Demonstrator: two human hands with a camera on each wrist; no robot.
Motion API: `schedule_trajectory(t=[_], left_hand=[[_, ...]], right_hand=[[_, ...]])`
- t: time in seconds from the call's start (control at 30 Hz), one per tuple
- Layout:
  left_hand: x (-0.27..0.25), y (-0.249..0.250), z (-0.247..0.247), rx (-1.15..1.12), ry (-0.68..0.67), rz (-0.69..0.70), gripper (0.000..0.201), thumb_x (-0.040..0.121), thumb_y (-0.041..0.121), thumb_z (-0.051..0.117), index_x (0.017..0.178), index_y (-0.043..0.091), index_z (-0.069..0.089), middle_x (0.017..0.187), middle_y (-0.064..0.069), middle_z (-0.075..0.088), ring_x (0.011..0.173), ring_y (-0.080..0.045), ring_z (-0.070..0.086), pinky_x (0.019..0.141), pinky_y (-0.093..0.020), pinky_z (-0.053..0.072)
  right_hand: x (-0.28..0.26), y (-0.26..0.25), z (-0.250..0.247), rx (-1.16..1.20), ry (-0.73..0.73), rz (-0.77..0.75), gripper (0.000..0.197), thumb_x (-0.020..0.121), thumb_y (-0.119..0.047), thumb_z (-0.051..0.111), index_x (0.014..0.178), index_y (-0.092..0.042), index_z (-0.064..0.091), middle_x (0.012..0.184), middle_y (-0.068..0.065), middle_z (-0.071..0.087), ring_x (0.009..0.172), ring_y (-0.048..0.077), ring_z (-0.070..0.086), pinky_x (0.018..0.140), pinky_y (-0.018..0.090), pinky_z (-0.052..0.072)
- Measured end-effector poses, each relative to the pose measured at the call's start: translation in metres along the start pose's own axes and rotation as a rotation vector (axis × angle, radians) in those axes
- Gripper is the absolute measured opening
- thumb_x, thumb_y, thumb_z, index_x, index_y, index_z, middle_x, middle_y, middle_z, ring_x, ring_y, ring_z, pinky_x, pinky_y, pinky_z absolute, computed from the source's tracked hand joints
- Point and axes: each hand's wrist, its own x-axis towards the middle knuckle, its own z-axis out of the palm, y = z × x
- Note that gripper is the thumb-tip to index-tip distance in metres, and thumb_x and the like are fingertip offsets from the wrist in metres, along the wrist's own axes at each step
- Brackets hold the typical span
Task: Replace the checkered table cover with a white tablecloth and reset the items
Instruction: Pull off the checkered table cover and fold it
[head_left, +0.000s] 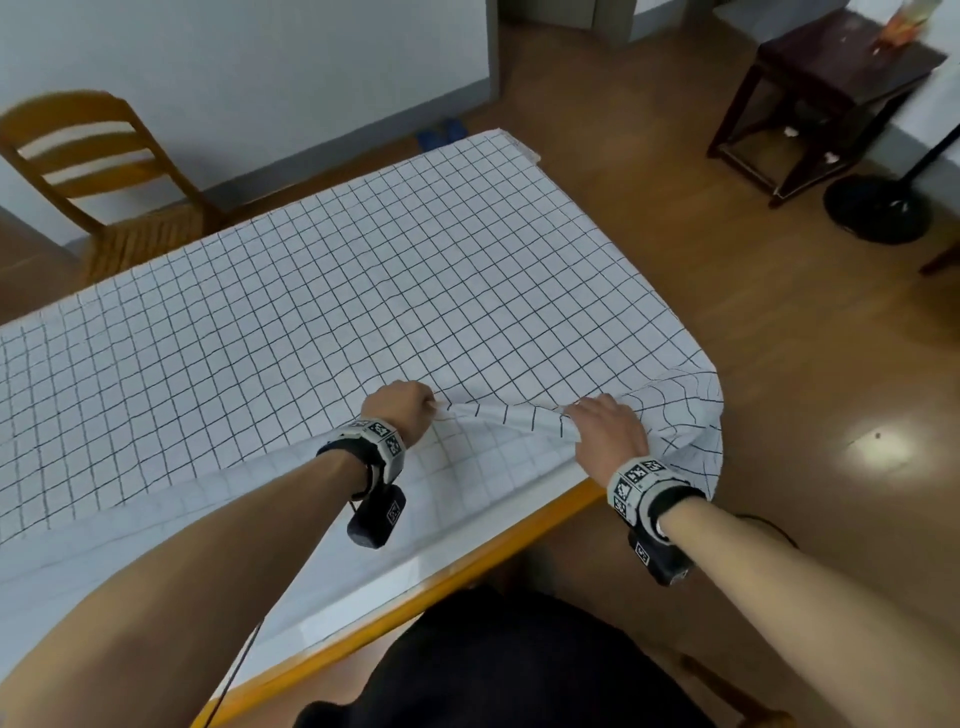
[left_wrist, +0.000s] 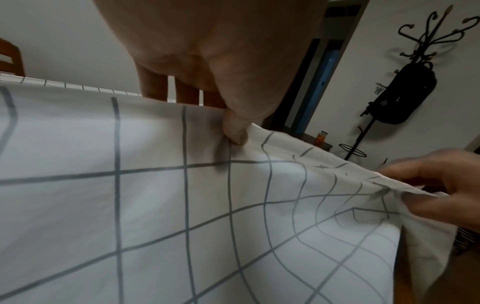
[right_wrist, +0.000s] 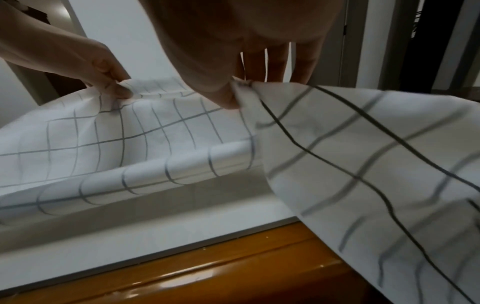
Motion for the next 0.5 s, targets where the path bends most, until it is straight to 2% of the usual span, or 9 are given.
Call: schedule_trajectory(t=[0.13, 0.23, 0.33, 0.43, 0.5], left_hand=[[0.011, -0.018, -0.01, -0.017, -0.001, -0.051, 0.021, 0.093, 0.026, 0.05, 0.092, 0.021, 0.07, 0.088, -0.001, 0.066, 0.08, -0.024, 0.058, 0.064, -0.029, 0.041], [0.023, -0.03, -0.016, -0.012, 0.008, -0.059, 0.02, 0.094, 0.025, 0.049, 0.088, 0.017, 0.067, 0.084, -0.004, 0.064, 0.077, -0.026, 0.059, 0.062, -0.03, 0.041], [0.031, -0.039, -0.013, -0.043, -0.004, -0.068, 0.026, 0.097, 0.029, 0.047, 0.081, 0.015, 0.063, 0.077, -0.004, 0.062, 0.072, -0.027, 0.058, 0.06, -0.028, 0.039], [0.039, -0.04, -0.004, -0.071, -0.02, -0.026, 0.029, 0.097, 0.029, 0.044, 0.089, 0.013, 0.067, 0.083, -0.006, 0.066, 0.075, -0.027, 0.06, 0.059, -0.028, 0.039], [0.039, -0.032, 0.003, -0.047, -0.055, -0.002, 0.023, 0.095, 0.024, 0.045, 0.1, 0.015, 0.066, 0.093, -0.006, 0.066, 0.082, -0.027, 0.059, 0.065, -0.031, 0.043]], right_hand=[[-0.005, 0.024, -0.007, -0.004, 0.004, 0.081, 0.054, 0.088, -0.005, 0.053, 0.139, -0.023, 0.051, 0.133, -0.004, 0.057, 0.122, 0.02, 0.044, 0.099, 0.034, 0.039], [-0.008, 0.04, -0.014, -0.06, 0.032, 0.115, 0.062, 0.086, 0.002, 0.05, 0.144, -0.021, 0.047, 0.144, -0.004, 0.049, 0.131, 0.02, 0.039, 0.104, 0.033, 0.037], [-0.013, 0.053, -0.023, -0.091, 0.049, 0.17, 0.062, 0.087, 0.005, 0.048, 0.144, -0.021, 0.047, 0.147, -0.005, 0.046, 0.133, 0.019, 0.037, 0.105, 0.031, 0.037], [-0.016, 0.062, -0.03, -0.094, 0.086, 0.228, 0.06, 0.092, 0.005, 0.045, 0.148, -0.017, 0.043, 0.152, -0.003, 0.042, 0.138, 0.019, 0.033, 0.109, 0.031, 0.038], [-0.015, 0.067, -0.032, -0.076, 0.083, 0.236, 0.059, 0.094, 0.003, 0.045, 0.15, -0.014, 0.037, 0.156, -0.002, 0.036, 0.142, 0.019, 0.029, 0.114, 0.032, 0.037]])
